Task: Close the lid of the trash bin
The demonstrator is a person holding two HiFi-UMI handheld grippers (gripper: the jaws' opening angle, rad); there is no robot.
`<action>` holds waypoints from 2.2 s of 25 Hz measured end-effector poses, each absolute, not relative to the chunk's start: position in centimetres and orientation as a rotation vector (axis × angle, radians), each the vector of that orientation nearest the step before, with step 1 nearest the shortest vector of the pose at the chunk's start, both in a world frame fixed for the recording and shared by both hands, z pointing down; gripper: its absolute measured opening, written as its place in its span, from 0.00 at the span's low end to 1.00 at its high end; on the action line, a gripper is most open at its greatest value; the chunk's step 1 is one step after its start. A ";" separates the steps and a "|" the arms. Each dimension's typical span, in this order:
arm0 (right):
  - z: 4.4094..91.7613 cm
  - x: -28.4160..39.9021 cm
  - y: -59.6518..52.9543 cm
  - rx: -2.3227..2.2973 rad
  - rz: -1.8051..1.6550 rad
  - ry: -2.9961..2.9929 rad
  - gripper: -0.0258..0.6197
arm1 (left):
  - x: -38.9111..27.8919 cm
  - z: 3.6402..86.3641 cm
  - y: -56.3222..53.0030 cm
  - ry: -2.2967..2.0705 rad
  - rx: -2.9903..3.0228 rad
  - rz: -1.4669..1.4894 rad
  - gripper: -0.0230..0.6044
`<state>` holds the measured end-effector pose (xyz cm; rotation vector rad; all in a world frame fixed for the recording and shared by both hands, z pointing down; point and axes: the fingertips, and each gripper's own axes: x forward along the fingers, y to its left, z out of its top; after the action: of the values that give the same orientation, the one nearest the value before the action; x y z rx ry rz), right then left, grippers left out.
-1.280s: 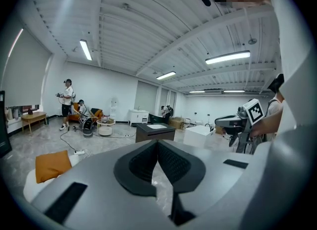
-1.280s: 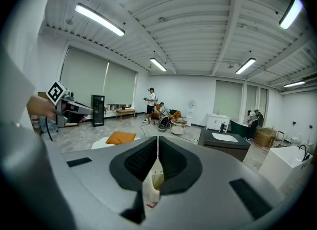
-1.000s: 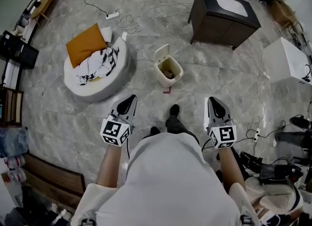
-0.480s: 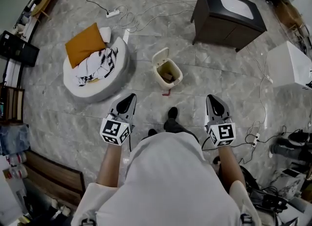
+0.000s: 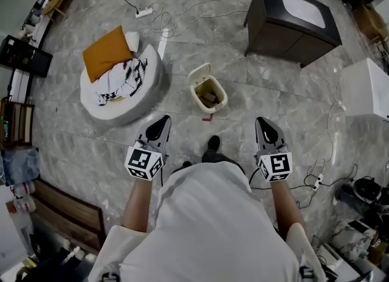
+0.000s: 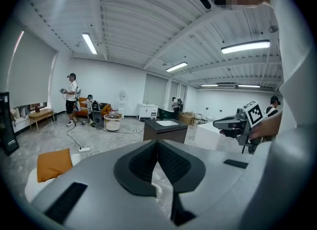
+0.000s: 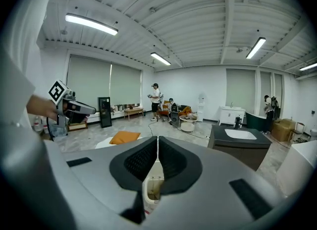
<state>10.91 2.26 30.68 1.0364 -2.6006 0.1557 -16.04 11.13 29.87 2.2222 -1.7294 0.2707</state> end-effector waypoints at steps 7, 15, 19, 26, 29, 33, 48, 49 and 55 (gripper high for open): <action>32.6 11.7 -1.4 0.978 0.192 -2.622 0.09 | -14.3 30.6 8.5 -1.748 2.178 0.306 0.06; 33.4 12.2 -3.5 0.961 0.206 -2.616 0.09 | -13.9 31.1 6.4 -1.729 2.164 0.342 0.06; 33.9 11.9 -4.4 0.968 0.223 -2.599 0.09 | -14.1 31.3 4.9 -1.700 2.183 0.364 0.06; 35.1 10.0 -5.5 1.001 0.248 -2.540 0.09 | -16.1 32.7 2.1 -1.613 2.219 0.377 0.06; 35.6 9.1 -6.0 1.036 0.276 -2.501 0.09 | -17.1 33.3 0.5 -1.558 2.249 0.390 0.06; 36.5 7.3 -6.6 1.054 0.295 -2.459 0.09 | -18.5 34.5 -1.8 -1.482 2.295 0.413 0.06; 40.8 2.8 -8.5 1.106 0.387 -2.313 0.09 | -20.9 42.1 -8.7 -1.141 2.392 0.530 0.07; 41.3 2.7 -8.5 1.106 0.395 -2.301 0.09 | -20.9 42.9 -9.1 -1.118 2.391 0.539 0.07; 44.0 1.0 -8.8 1.117 0.488 -2.254 0.09 | -20.9 48.5 -11.2 -0.988 2.361 0.600 0.07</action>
<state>1.05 -8.78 43.96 1.1169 -2.2539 0.4882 -20.94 -11.22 48.48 2.3606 -0.9884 0.6004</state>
